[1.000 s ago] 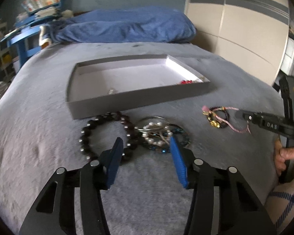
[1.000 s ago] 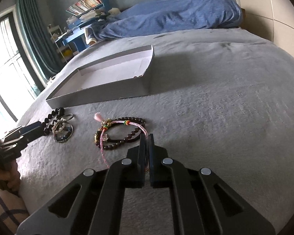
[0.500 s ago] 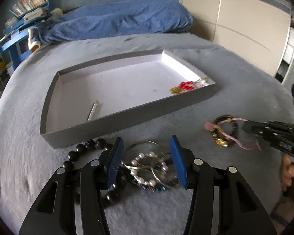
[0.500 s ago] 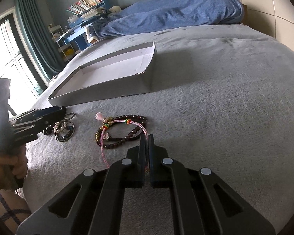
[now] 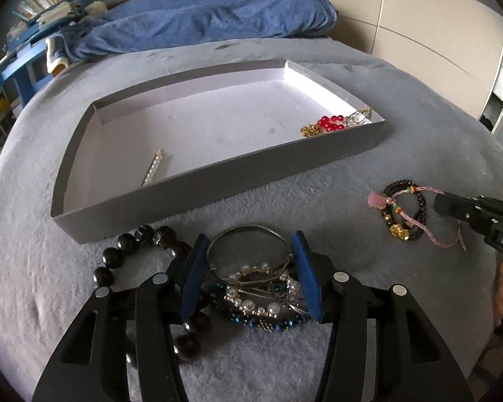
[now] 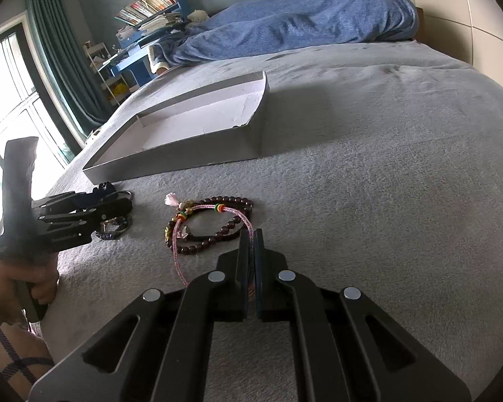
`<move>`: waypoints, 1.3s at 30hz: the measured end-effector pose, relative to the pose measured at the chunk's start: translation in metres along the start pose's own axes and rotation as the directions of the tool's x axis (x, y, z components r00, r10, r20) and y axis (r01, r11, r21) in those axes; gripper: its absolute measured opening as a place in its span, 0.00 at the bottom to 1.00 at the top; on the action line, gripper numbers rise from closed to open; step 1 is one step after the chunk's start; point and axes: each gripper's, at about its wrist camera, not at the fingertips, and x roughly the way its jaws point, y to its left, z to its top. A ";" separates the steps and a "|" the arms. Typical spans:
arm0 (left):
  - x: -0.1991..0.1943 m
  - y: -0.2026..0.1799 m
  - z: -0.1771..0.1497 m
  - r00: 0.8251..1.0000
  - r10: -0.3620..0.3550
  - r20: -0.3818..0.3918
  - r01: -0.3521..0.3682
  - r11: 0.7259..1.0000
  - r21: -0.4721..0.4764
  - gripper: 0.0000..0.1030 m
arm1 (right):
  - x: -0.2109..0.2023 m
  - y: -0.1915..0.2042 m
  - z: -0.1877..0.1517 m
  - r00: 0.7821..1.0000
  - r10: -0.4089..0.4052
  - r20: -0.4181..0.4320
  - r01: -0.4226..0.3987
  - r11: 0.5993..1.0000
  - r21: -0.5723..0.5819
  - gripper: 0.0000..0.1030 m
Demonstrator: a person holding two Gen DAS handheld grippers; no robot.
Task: Organize jewelry
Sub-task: 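Grasp the thin silver bangle with the left tool, then carry the bangle and bead bracelet into the grey box and open both tools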
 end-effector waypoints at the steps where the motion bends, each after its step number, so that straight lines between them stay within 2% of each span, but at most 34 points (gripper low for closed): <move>1: -0.001 0.001 -0.001 1.000 -0.006 0.007 0.006 1.000 -0.004 0.51 | 0.000 0.000 0.000 1.000 0.000 0.000 0.000 1.000 0.000 0.03; 5: -0.008 0.002 -0.005 0.999 -0.019 0.041 0.020 1.000 -0.017 0.50 | -0.001 0.000 0.000 1.000 0.001 0.005 -0.001 1.000 0.000 0.03; 10: -0.027 0.005 -0.009 0.992 -0.022 0.127 0.027 0.999 -0.041 0.50 | -0.005 0.000 0.000 1.000 0.009 0.028 -0.009 1.000 -0.001 0.03; 14: -0.044 0.015 -0.015 0.980 -0.027 0.197 0.047 0.994 -0.098 0.50 | -0.008 0.001 0.000 0.999 0.015 0.050 -0.014 1.000 -0.007 0.03; 22: -0.070 0.040 -0.030 0.960 0.000 0.281 0.061 0.976 -0.208 0.50 | -0.021 0.004 0.004 0.992 0.081 0.094 -0.079 0.997 -0.018 0.03; 30: -0.074 0.044 -0.025 0.959 0.008 0.283 0.049 0.979 -0.196 0.50 | -0.037 0.031 0.042 0.982 0.125 0.142 -0.113 0.989 -0.094 0.02; 39: -0.076 0.050 0.009 0.949 0.033 0.315 0.019 0.987 -0.161 0.50 | -0.034 0.059 0.089 0.972 0.158 0.171 -0.128 0.977 -0.173 0.02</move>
